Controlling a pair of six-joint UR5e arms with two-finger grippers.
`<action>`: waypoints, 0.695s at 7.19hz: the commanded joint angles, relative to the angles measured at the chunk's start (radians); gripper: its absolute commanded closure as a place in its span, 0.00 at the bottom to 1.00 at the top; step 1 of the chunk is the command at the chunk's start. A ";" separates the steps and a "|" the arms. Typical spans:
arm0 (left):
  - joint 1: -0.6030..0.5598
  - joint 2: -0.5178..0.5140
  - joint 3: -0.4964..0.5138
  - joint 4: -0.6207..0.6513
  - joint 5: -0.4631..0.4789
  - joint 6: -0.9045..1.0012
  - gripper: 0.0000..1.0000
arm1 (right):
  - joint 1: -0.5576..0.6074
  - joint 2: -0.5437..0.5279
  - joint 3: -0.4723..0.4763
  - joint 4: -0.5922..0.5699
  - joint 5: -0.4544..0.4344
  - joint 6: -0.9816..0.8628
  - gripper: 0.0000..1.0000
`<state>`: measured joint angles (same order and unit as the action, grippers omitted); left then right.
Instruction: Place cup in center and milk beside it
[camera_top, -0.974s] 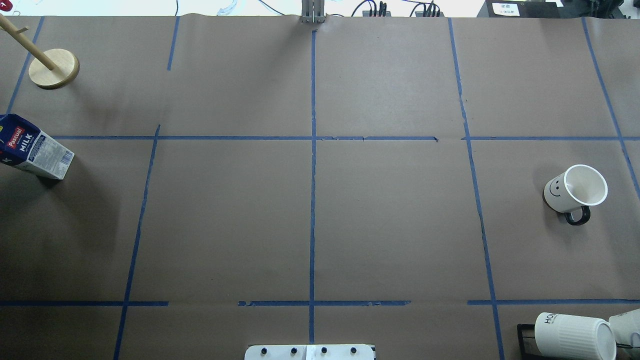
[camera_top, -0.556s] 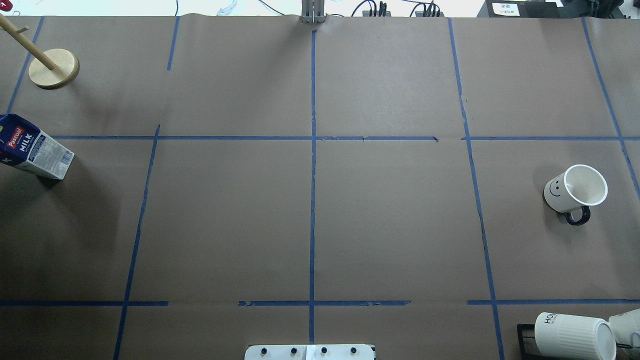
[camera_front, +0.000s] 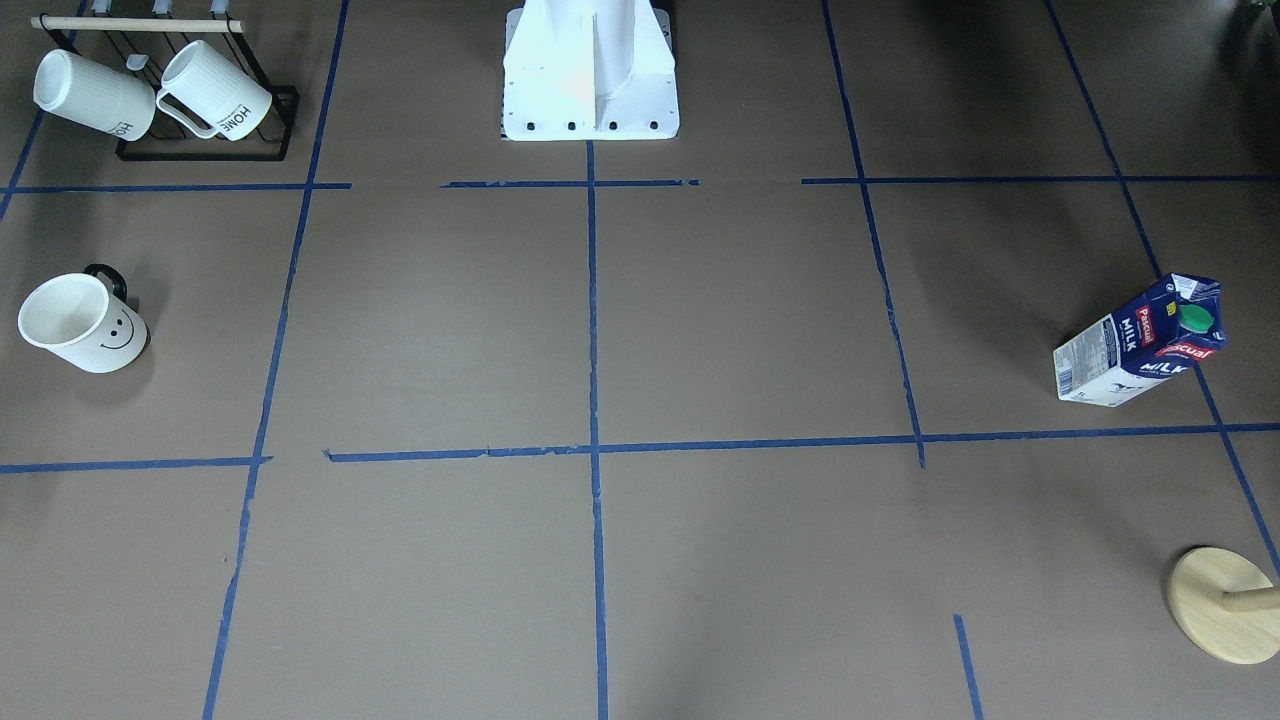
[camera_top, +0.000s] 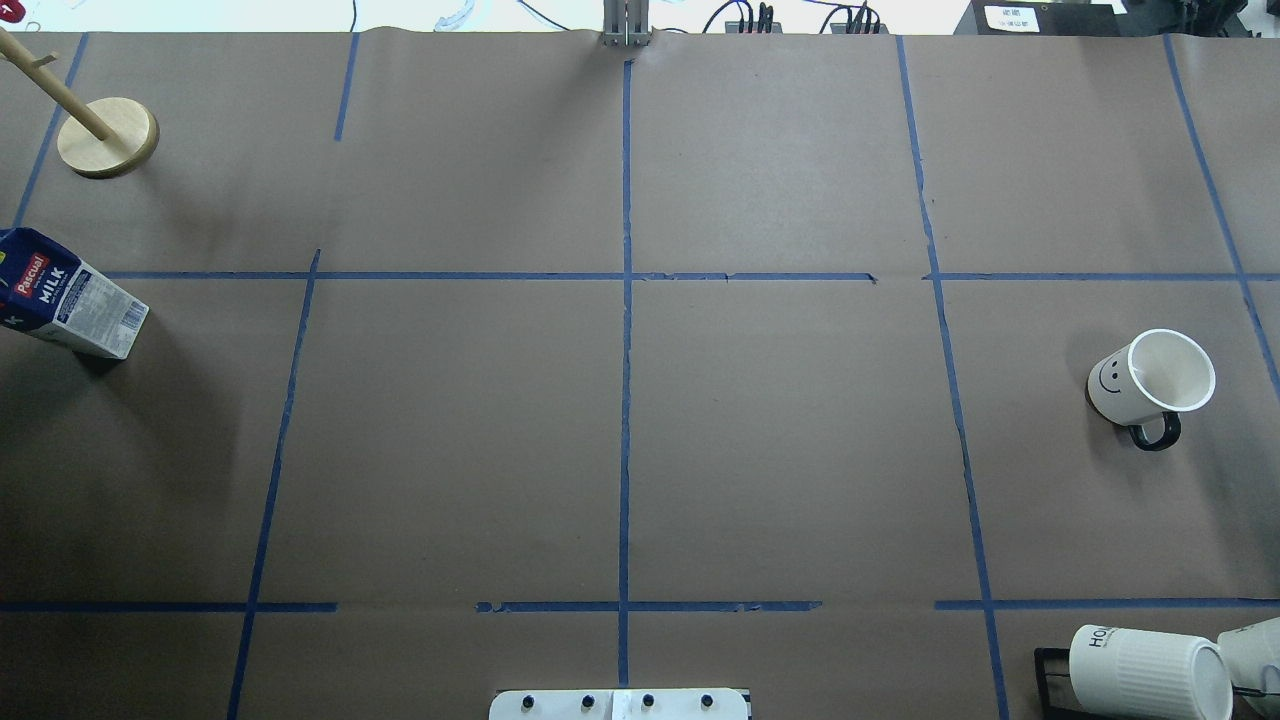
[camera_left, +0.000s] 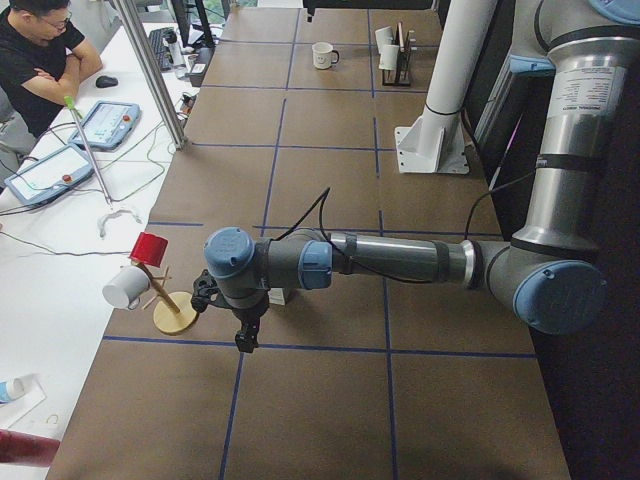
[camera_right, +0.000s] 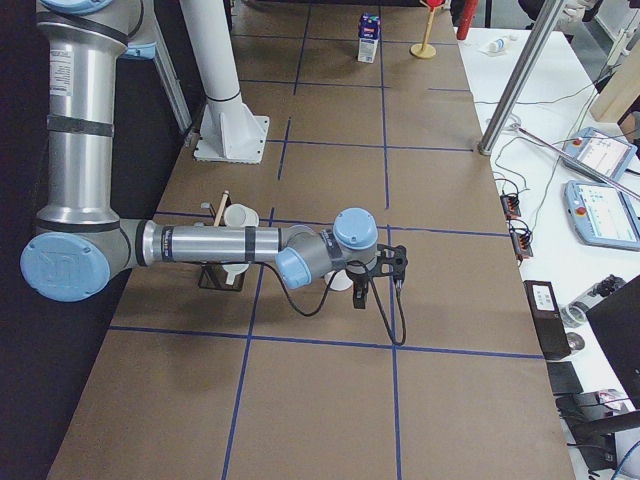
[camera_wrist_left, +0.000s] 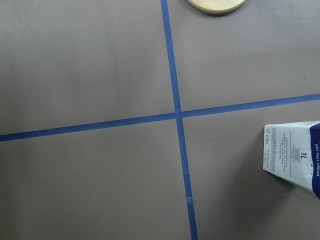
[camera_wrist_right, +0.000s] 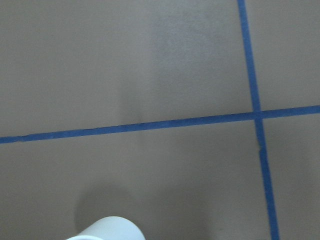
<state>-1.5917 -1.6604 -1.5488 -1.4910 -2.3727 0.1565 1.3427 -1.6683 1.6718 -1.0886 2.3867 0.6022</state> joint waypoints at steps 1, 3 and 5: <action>-0.001 0.001 -0.002 0.000 0.001 0.000 0.00 | -0.077 -0.002 0.028 0.018 -0.014 0.071 0.00; -0.001 0.001 -0.004 0.000 -0.002 0.000 0.00 | -0.140 -0.019 0.029 0.018 -0.084 0.071 0.00; -0.001 0.001 -0.004 0.000 -0.002 0.000 0.00 | -0.175 -0.024 0.026 0.018 -0.086 0.073 0.00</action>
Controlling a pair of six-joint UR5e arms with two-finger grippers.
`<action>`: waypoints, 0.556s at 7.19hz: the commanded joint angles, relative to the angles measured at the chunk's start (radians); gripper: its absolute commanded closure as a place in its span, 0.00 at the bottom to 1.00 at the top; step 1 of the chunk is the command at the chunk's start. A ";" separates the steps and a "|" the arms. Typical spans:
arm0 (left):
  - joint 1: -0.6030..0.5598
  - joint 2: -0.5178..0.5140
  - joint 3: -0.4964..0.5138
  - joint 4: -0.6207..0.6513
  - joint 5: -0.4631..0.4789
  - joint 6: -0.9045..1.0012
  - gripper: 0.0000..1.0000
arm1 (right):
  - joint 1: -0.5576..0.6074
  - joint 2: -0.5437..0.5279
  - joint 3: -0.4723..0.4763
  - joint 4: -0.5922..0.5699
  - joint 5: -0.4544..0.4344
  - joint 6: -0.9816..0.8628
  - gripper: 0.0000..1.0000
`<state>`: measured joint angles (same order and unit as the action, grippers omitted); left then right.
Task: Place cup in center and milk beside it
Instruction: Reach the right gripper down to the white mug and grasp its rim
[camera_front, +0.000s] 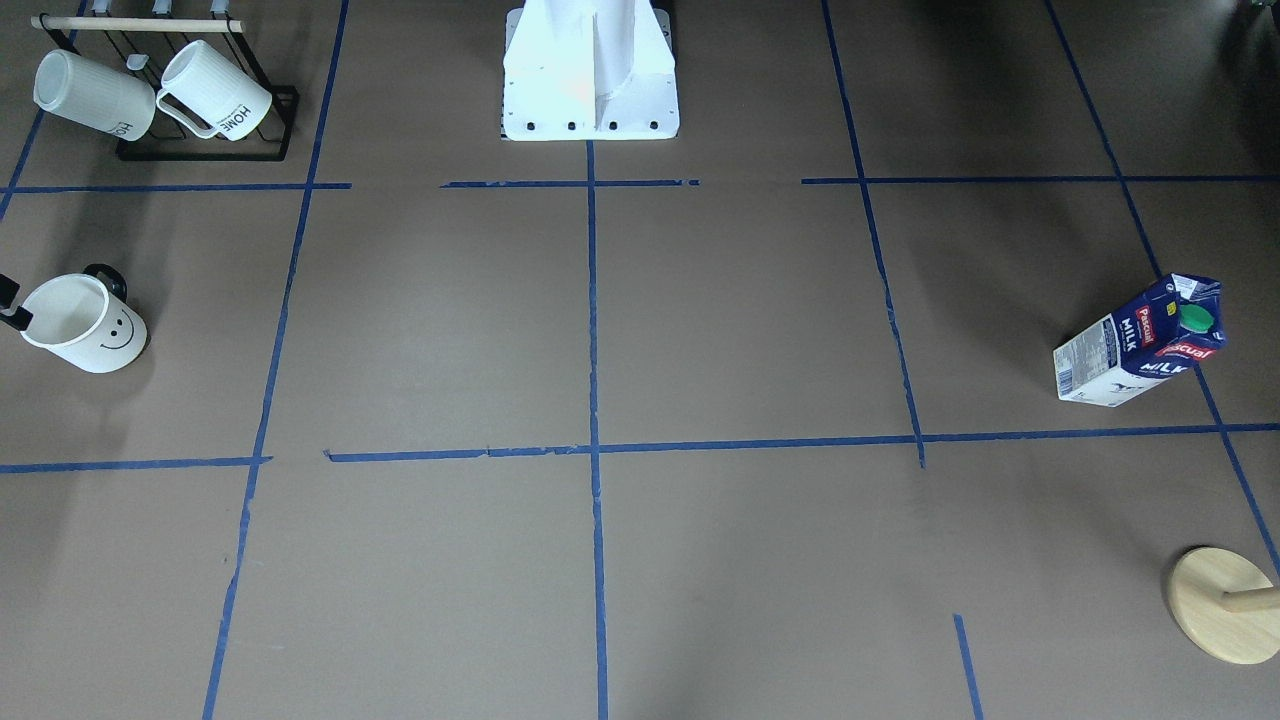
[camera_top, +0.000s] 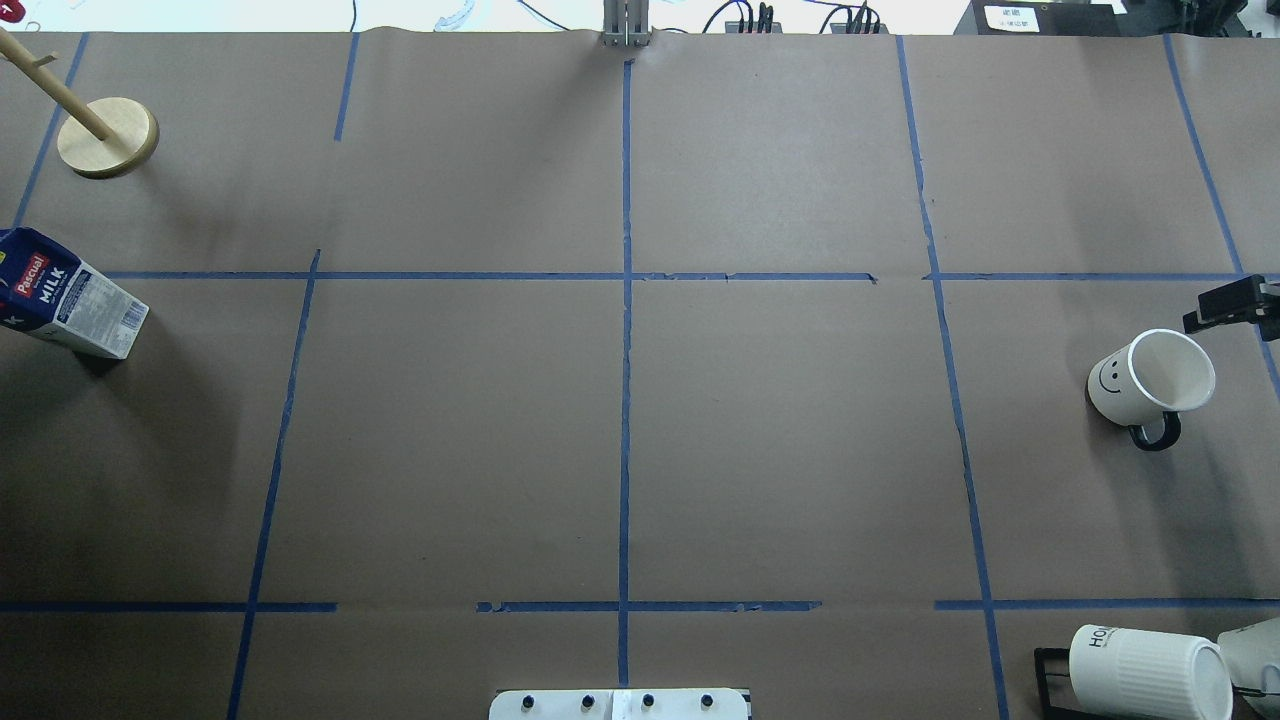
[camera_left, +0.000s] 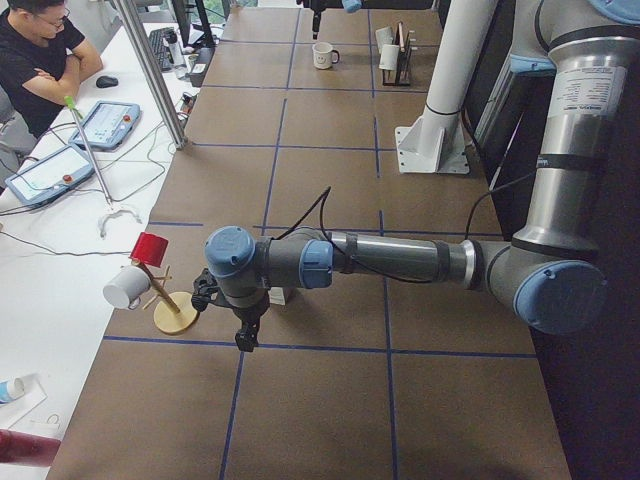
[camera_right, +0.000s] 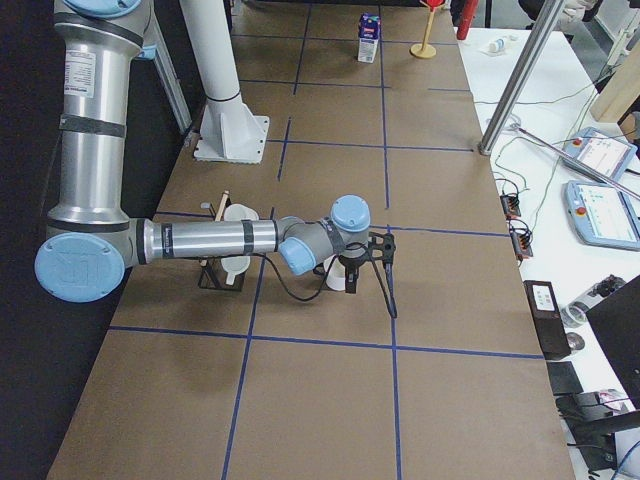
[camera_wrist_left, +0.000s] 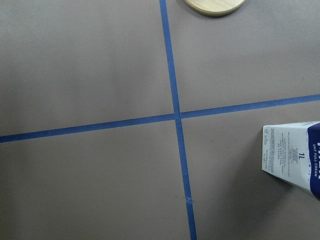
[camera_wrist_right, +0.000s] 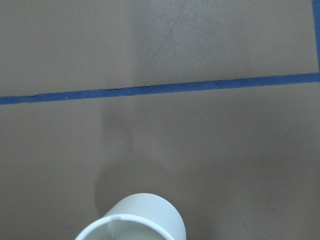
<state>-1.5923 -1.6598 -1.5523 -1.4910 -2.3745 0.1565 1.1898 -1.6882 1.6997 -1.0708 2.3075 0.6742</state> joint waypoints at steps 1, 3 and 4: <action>0.000 0.000 0.000 0.000 0.001 0.000 0.00 | -0.038 -0.004 -0.008 0.000 -0.008 0.001 0.00; 0.000 0.000 0.000 0.000 0.001 0.000 0.00 | -0.065 -0.001 -0.011 -0.006 -0.025 0.001 0.00; 0.000 -0.002 0.000 0.000 0.001 0.000 0.00 | -0.073 -0.001 -0.021 -0.006 -0.026 0.001 0.01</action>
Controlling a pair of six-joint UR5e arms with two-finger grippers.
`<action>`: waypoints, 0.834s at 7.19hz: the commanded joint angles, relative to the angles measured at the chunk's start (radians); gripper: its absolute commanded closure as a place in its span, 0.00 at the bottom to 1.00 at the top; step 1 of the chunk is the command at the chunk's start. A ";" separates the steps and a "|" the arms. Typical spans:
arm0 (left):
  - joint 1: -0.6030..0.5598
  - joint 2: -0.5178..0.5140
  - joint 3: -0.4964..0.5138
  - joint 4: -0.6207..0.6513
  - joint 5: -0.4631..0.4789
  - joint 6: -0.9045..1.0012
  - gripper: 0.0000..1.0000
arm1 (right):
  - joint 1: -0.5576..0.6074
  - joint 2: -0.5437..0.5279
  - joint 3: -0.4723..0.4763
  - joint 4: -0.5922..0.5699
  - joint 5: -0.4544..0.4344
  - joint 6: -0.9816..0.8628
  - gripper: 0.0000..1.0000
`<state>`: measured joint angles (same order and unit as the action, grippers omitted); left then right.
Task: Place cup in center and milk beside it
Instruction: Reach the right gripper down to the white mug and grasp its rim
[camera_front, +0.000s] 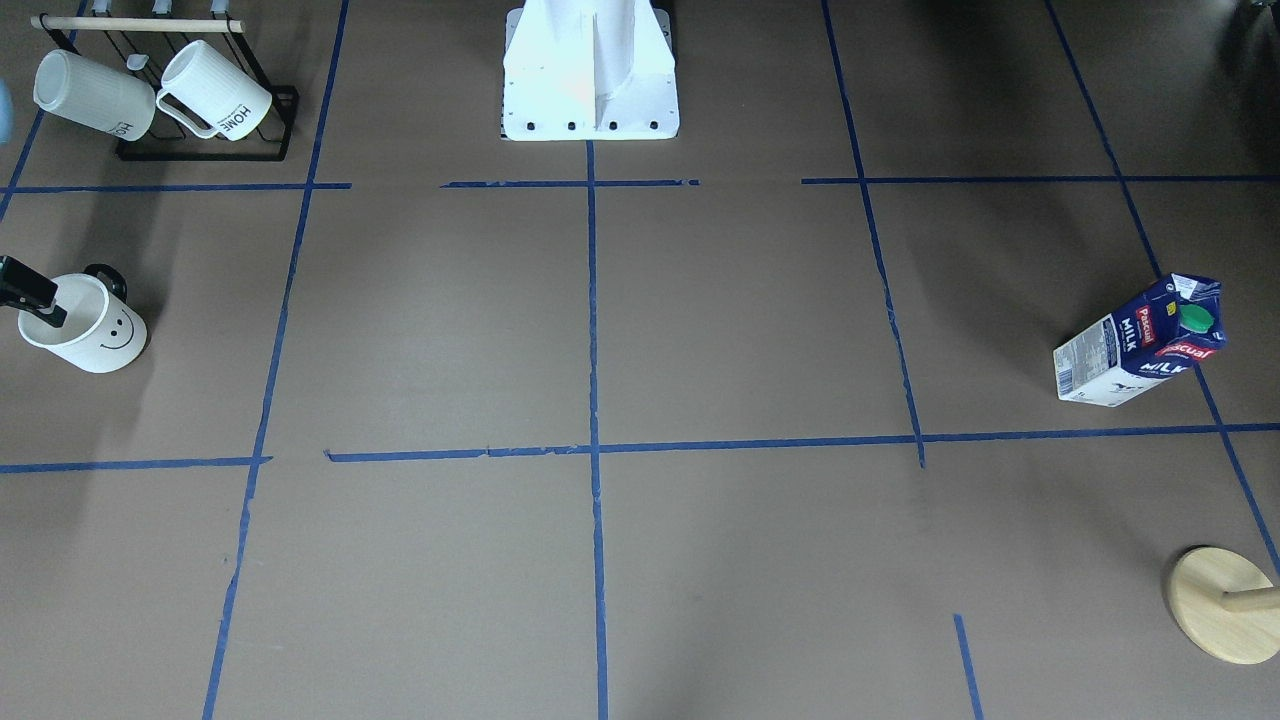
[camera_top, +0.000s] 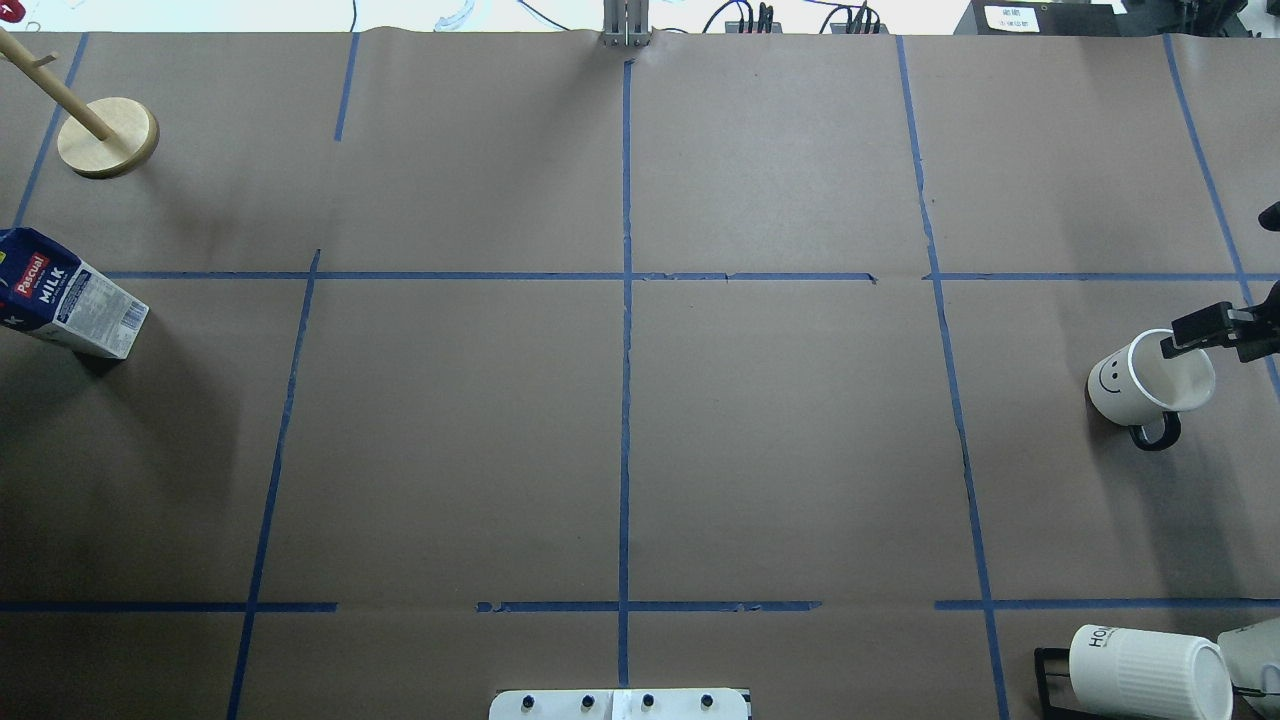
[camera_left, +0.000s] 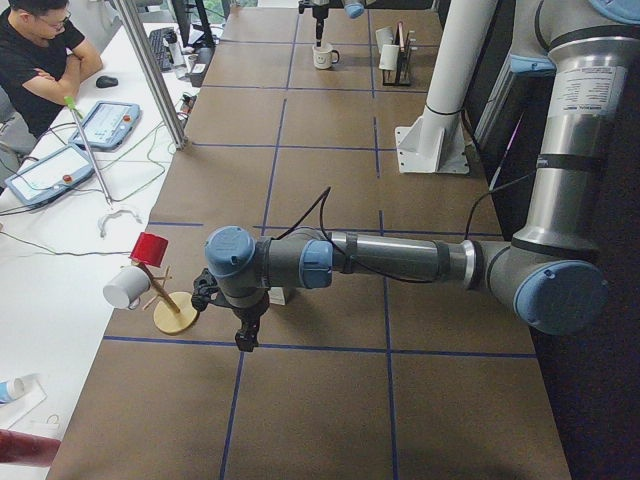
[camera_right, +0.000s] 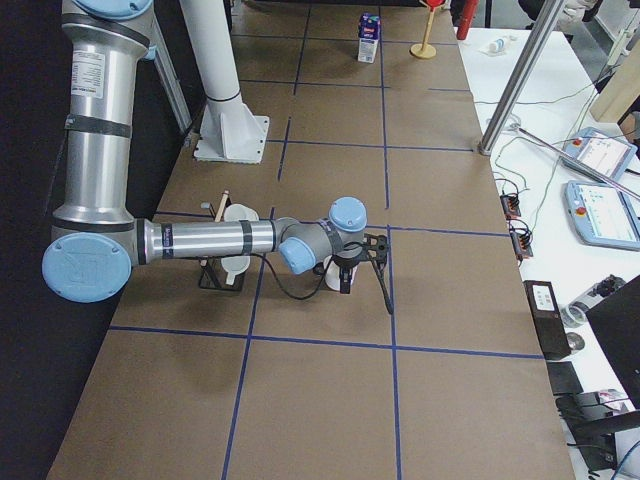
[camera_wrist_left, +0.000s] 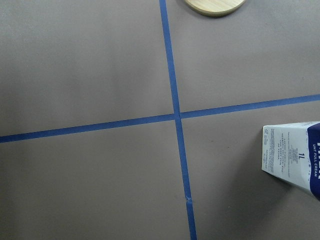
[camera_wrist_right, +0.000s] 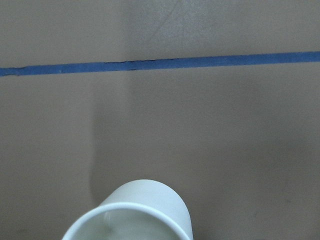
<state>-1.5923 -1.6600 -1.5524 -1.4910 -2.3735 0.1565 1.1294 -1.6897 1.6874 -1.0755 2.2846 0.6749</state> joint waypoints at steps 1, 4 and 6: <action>0.000 -0.001 0.000 0.000 0.000 0.000 0.00 | -0.013 0.005 -0.012 -0.004 -0.002 0.008 0.20; 0.000 -0.001 -0.002 0.000 -0.001 0.000 0.00 | -0.069 0.008 -0.012 -0.003 -0.062 0.015 0.99; 0.000 -0.001 -0.003 0.003 -0.004 0.000 0.00 | -0.057 0.001 0.008 -0.006 -0.050 0.011 1.00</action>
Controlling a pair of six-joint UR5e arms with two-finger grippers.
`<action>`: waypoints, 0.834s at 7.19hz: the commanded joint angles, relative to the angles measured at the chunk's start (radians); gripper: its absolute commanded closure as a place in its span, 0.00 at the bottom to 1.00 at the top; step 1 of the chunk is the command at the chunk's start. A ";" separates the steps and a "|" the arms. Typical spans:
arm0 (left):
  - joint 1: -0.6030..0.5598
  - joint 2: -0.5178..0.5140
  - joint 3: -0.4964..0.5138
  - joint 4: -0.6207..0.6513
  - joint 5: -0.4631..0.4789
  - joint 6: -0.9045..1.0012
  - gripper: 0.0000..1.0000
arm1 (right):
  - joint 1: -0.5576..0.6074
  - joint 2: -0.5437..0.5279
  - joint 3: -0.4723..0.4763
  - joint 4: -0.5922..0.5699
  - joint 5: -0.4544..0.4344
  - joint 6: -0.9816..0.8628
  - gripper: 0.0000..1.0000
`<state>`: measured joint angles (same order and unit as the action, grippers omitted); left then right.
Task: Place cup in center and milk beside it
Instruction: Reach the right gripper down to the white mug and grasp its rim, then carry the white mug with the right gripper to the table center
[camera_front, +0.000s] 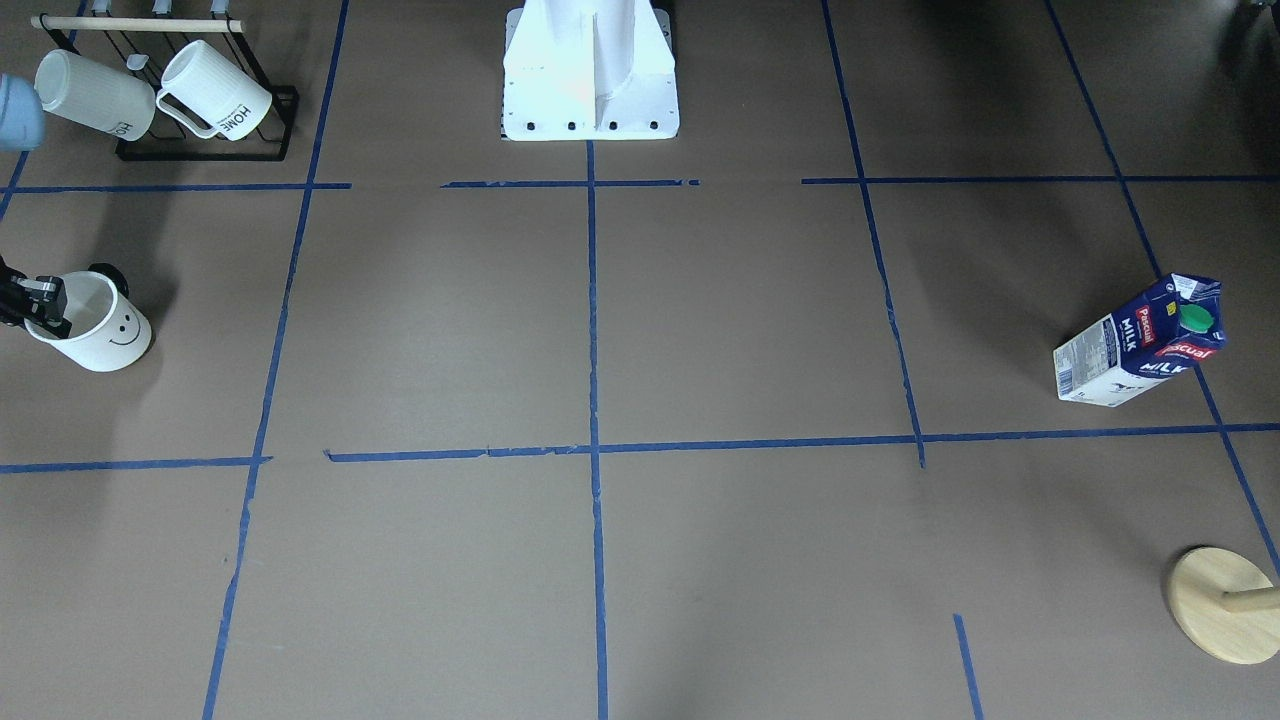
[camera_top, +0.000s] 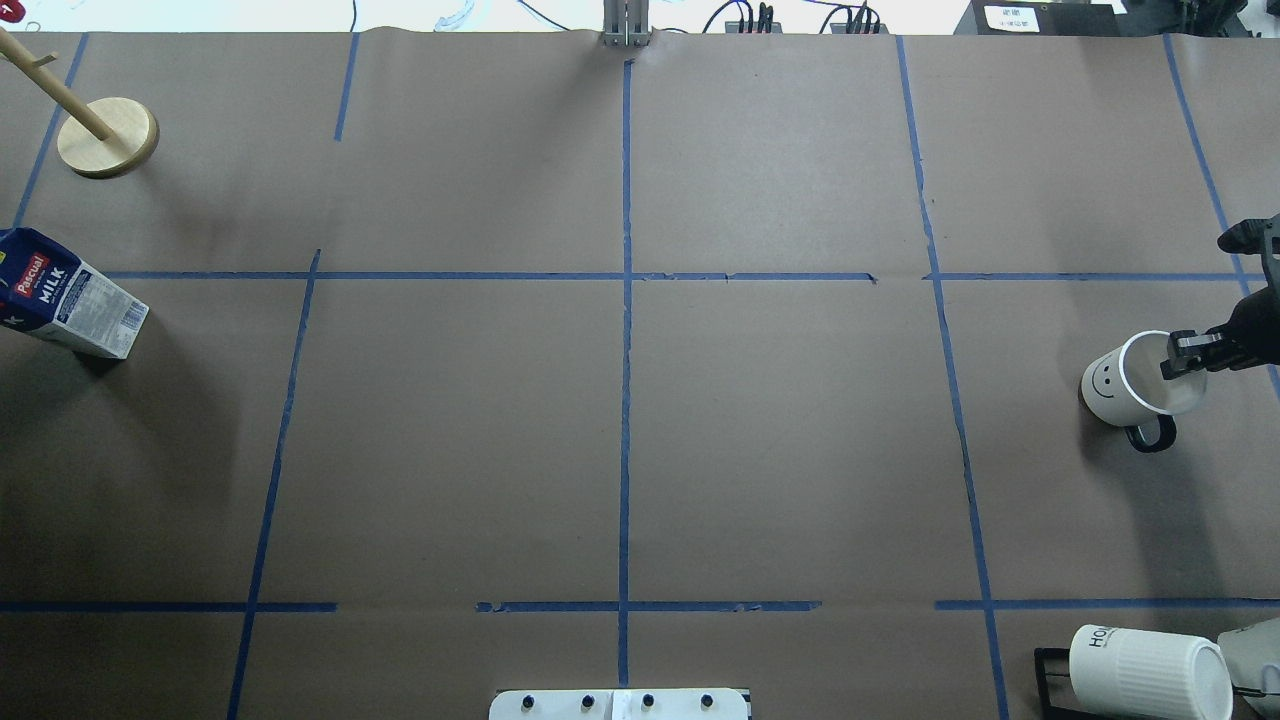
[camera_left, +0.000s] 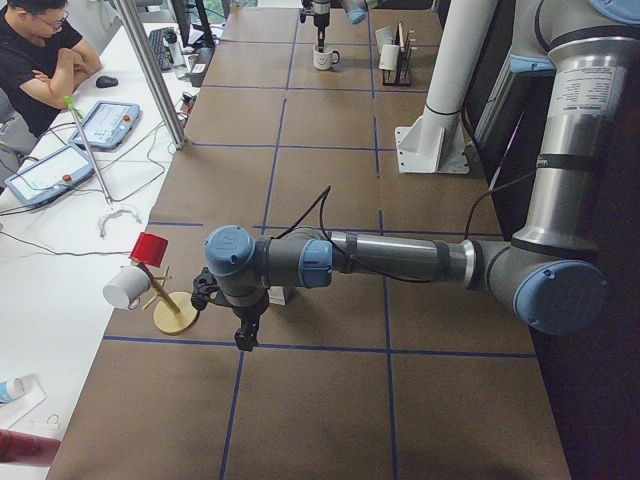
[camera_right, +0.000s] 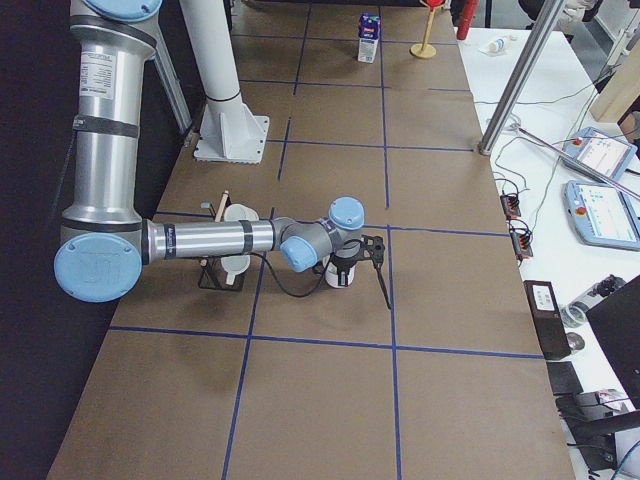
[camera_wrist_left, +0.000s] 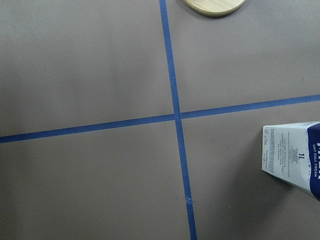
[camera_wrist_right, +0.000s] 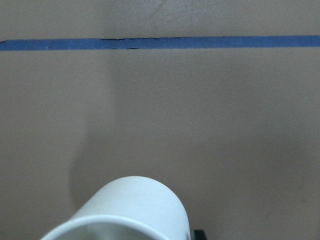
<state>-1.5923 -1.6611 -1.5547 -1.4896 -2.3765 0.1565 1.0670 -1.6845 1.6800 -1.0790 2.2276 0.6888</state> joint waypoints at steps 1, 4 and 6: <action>0.000 0.000 -0.005 0.005 -0.001 -0.002 0.00 | 0.051 -0.003 0.038 -0.034 0.020 -0.003 1.00; 0.000 0.003 -0.030 0.005 0.002 -0.002 0.00 | 0.067 0.174 0.312 -0.565 0.038 0.009 1.00; -0.002 0.009 -0.050 0.005 0.002 -0.002 0.00 | -0.022 0.395 0.316 -0.752 0.049 0.111 1.00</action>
<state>-1.5932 -1.6551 -1.5915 -1.4849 -2.3743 0.1549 1.1029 -1.4240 1.9847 -1.7134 2.2706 0.7227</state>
